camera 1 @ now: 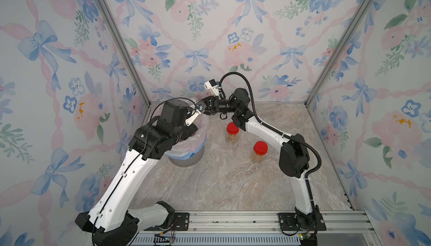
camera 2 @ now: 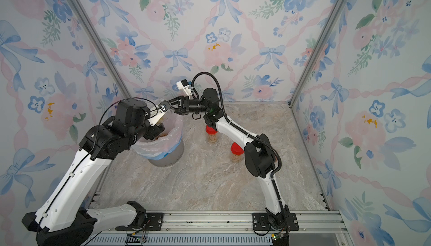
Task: Empty moldy peanuts from jars
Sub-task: Adjust the jar, then pour the moldy peanuts from the jar into the trash bin.
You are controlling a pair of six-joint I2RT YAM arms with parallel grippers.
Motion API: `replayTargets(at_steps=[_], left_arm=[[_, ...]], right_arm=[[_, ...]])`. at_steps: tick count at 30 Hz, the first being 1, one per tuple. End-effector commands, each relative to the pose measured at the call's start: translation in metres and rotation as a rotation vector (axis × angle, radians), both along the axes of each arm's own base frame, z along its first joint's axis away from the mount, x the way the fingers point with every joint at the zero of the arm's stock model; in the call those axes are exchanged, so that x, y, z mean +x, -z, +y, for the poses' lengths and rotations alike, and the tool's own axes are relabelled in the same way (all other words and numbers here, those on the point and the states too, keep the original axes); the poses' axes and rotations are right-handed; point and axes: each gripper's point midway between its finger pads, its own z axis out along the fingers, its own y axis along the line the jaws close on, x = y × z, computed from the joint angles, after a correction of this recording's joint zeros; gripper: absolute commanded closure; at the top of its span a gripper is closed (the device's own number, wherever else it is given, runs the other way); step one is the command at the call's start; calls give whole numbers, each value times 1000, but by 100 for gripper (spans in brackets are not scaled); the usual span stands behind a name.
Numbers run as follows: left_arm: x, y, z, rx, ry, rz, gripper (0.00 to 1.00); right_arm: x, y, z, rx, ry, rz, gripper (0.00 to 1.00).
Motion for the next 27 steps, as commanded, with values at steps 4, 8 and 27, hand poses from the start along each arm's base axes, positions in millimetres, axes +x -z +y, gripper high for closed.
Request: replayTargets(at_steps=[4, 8, 27], left_arm=[[2, -34, 5, -89, -46, -134, 94], [2, -31, 9, -79, -64, -126, 94], [17, 53, 38, -112, -267, 174, 91]], right_arm=[[10, -1, -2, 22, 11, -17, 33], [32, 5, -12, 21, 82, 30, 25], [142, 52, -102, -18, 498, 155, 19]])
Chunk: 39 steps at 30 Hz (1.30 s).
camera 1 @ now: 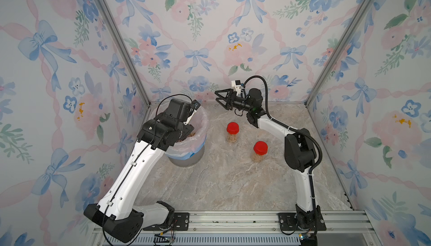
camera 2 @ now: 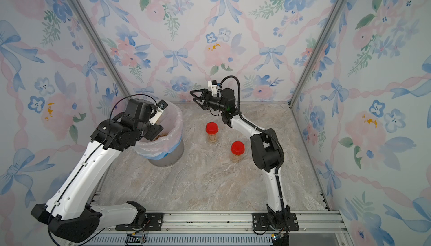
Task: Empty moldy peanuts from jars
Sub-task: Pour the moldy peanuts from the jar into the trash bin.
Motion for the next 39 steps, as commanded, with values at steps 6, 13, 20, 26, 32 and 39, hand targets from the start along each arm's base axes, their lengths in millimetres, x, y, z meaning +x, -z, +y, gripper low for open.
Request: replayTargets(at_steps=[6, 13, 20, 26, 32, 39], left_arm=[[12, 26, -2, -134, -104, 82, 93], [10, 49, -12, -261, -150, 184, 97], [15, 58, 19, -287, -330, 174, 92], [22, 62, 20, -371, -386, 180, 91], [37, 49, 14, -550, -461, 144, 94], [49, 30, -5, -892, -497, 104, 93]], right_arm=[[1, -21, -19, 52, 30, -70, 19], [6, -13, -28, 71, 34, -57, 19], [2, -13, -31, 67, 30, -60, 19], [-4, -16, -34, 62, 50, -70, 19], [-11, -12, -29, 52, 51, -65, 19], [-15, -9, -31, 45, 77, -61, 19]])
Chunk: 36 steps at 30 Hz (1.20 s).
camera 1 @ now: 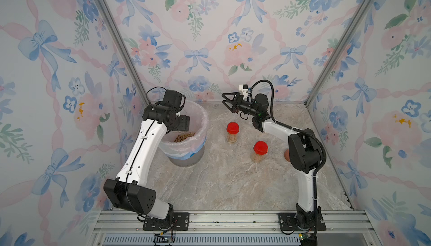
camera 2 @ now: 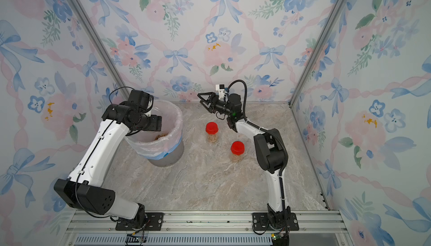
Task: Empty moldy peanuts from jars
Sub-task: Pour the moldy peanuts from the jar into the trash bin.
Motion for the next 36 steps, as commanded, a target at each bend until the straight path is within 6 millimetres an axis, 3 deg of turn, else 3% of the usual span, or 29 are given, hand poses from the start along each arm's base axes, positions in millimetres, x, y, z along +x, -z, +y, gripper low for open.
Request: replayTargets(at_steps=[1, 4, 9, 12, 16, 20, 24, 30, 34, 36], left_arm=[[14, -33, -23, -293, -55, -149, 94], [17, -44, -30, -419, -99, -199, 93], [18, -82, -11, -675, -316, -367, 96], [18, -89, -9, -885, -391, -440, 97], [21, -87, -10, -978, -440, -405, 100], [20, -72, -28, -1112, -455, -276, 100], [19, -68, -28, -1183, -515, -241, 100], [2, -69, -29, -1306, -630, -200, 100], [-12, -59, -37, -1394, -702, -122, 100], [-11, -61, -34, -1414, -728, -135, 100]], right_arm=[[-11, -22, -2, 11, 22, -75, 19], [-14, -21, -1, 0, 29, -76, 19], [-21, -21, 5, -22, 31, -82, 19], [-24, -20, 10, -27, 32, -82, 19], [-28, -16, 16, -25, 19, -74, 20], [-29, -12, 15, -29, 33, -74, 20], [-27, -7, 17, -9, 36, -59, 20], [-27, -3, 21, 5, 29, -48, 21], [-30, -3, 25, 18, 34, -49, 21], [-32, -2, 30, 21, 22, -49, 21]])
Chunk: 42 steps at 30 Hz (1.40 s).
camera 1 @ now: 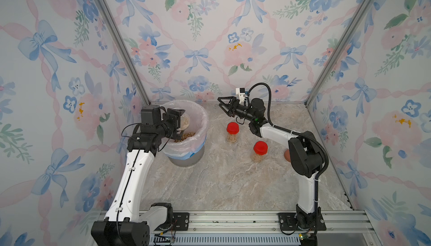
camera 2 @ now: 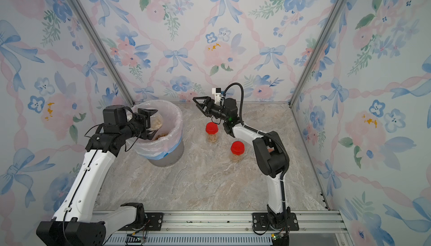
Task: Empty moldy peanuts from jars
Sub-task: Pour the moldy peanuts from the jar into the trash bin.
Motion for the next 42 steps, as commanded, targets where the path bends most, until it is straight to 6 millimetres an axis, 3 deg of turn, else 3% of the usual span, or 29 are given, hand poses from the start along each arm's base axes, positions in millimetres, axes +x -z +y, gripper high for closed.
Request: replayTargets(at_steps=[1, 5, 10, 12, 16, 18, 20, 24, 26, 28, 31, 32, 33, 34, 36, 38, 40, 42], left_arm=[[5, -28, -3, -101, -31, -78, 100], [17, -40, 1, -169, -78, -139, 100], [15, -62, 7, -204, -170, -203, 100], [22, -62, 10, -247, -179, -222, 100], [35, -56, 3, -275, -170, -230, 100], [32, -55, -4, -271, -175, -233, 100], [27, -31, -5, -322, -186, -179, 100], [26, -36, -15, -349, -175, -229, 100], [28, -43, -6, -310, -208, -263, 100], [31, -20, -3, -374, -205, -198, 100], [33, -49, -16, -393, -181, -270, 100], [36, -72, -10, -363, -194, -341, 100], [43, -75, 4, -328, -211, -345, 100], [46, -62, 7, -364, -206, -296, 100], [43, -62, -12, -377, -199, -322, 100], [47, -34, -16, -425, -190, -246, 100], [41, -57, -19, -418, -182, -342, 100], [38, -39, 0, -362, -239, -265, 100]], right_arm=[[-6, -3, 10, 27, -16, -25, 21], [-3, -3, 18, 45, -31, -16, 21], [1, -3, 23, 59, -40, -14, 21], [1, -4, 25, 61, -40, -22, 21], [-1, -5, 30, 58, -59, -17, 22], [-3, -7, 30, 50, -64, -18, 22], [-4, -5, 28, 24, -52, -16, 22], [-5, -4, 25, 1, -43, -16, 22], [-7, -3, 26, -1, -50, -15, 22], [-8, -1, 26, -1, -45, -11, 23], [-9, 0, 27, -1, -55, -7, 23], [-10, 1, 26, -6, -51, -10, 23], [-8, 1, 26, -15, -45, -10, 23], [-7, 3, 26, -20, -41, -7, 23], [-9, 0, 28, -22, -54, -12, 24], [-9, 0, 27, -24, -43, -10, 24], [-10, -5, 26, -16, -52, -16, 24], [-11, -5, 22, -22, -37, -26, 24]])
